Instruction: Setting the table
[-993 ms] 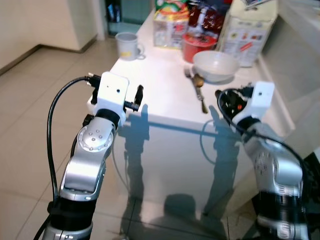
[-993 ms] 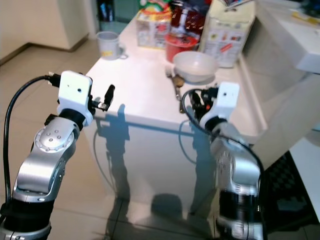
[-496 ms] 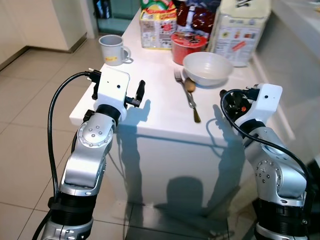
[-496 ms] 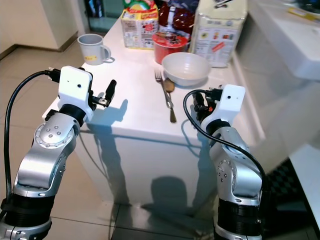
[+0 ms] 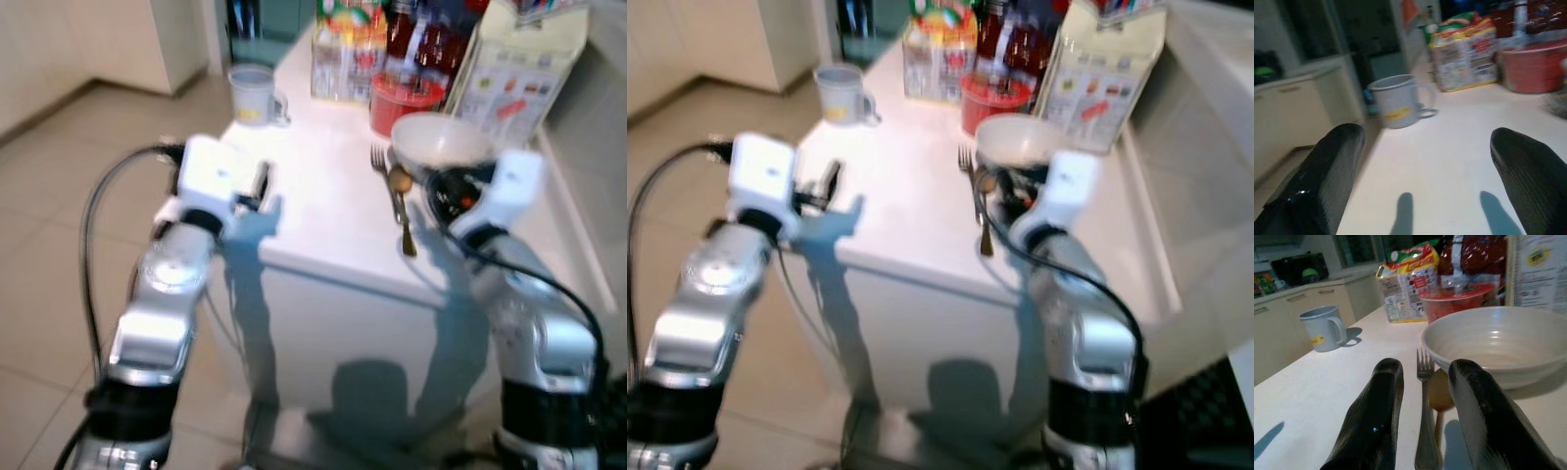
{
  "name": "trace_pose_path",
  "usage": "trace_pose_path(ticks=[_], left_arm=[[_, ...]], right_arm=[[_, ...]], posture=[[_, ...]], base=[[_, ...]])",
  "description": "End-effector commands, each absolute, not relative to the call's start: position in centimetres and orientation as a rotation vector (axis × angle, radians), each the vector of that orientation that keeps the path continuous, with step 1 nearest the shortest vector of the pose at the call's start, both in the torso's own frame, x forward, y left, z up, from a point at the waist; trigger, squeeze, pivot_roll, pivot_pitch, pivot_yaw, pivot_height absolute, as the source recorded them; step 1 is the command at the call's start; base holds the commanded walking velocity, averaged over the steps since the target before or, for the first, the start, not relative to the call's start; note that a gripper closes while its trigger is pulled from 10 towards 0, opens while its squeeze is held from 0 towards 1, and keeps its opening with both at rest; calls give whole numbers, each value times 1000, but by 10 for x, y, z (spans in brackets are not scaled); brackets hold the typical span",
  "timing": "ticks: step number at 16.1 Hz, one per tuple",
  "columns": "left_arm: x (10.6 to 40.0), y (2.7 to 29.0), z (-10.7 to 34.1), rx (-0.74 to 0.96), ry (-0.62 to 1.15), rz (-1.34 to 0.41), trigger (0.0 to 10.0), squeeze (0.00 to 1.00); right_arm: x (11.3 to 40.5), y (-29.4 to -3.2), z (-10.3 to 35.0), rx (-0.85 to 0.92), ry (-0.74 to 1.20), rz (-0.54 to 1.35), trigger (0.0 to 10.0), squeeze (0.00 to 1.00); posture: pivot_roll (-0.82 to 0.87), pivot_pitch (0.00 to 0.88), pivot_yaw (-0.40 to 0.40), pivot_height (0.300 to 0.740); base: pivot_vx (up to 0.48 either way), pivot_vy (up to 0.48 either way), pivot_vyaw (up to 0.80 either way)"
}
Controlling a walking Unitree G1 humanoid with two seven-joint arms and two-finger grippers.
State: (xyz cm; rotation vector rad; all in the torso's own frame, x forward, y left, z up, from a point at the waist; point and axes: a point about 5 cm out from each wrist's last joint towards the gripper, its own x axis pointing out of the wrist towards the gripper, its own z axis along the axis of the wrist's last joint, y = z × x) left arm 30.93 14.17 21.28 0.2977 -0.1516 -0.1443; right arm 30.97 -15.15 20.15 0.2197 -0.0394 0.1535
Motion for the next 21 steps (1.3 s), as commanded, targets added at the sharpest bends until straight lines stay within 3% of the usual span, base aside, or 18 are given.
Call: trace_pose_path(ticks=[1,13,14,18,19,21], left_arm=[[310,134,215,304,-167,-167,10000,0],[311,130,215,322,-164,-193,10000,0],[310,129,214,324,-163,-200,10000,0],[303,118,209,354,-138,-353,10000,0],[299,113,210,369,-137,-415,10000,0],[296,110,216,374,-145,-448,10000,0]], right_arm=[[309,-161,200,217,-30,112,10000,0],[313,-173,186,237,35,-14,10000,0],[314,-173,185,262,31,-5,10000,1000],[349,-171,195,313,32,22,10000,1000],[380,-184,207,380,45,-47,10000,1000],[398,-193,219,434,41,-98,10000,1000]], posture=[[25,0,-65,740],[26,0,-63,740],[29,0,-68,740],[27,0,-60,740],[54,0,-78,740],[69,0,-85,740]], base=[[0,0,0],[0,0,0],[0,0,0],[0,0,0],[0,0,0],[0,0,0]])
